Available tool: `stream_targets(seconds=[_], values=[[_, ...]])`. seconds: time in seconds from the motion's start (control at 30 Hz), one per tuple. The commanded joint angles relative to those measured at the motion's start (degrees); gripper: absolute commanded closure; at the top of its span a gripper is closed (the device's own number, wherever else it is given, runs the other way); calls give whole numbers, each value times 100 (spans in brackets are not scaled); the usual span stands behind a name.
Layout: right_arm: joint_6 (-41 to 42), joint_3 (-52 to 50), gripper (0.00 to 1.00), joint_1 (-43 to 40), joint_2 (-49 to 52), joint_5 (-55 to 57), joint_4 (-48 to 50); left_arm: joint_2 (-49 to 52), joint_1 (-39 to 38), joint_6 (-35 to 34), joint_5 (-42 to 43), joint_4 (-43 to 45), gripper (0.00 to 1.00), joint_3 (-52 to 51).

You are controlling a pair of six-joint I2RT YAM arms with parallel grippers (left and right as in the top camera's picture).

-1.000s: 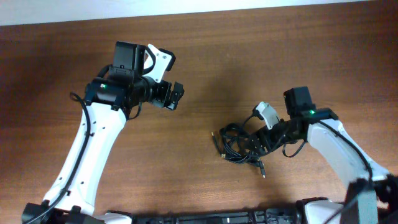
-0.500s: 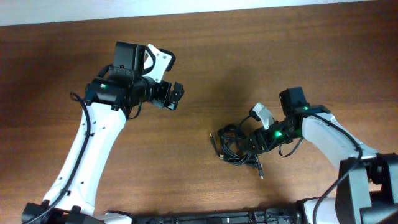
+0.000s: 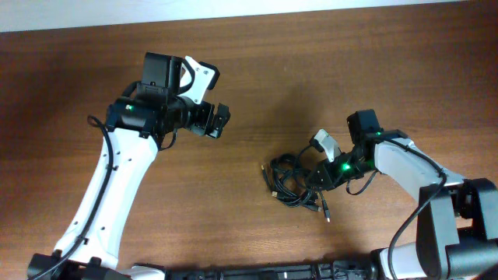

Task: Untangle cables
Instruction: 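Lower the right gripper onto the black cable bundle and grasp it, then lift the bundle with the right gripper toward the left gripper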

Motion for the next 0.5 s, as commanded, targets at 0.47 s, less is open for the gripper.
stream_targets(seconds=[0.47], values=[[-238, 1325, 96, 35, -1628, -1224, 195, 39, -7, 35, 1893, 125, 1, 214]])
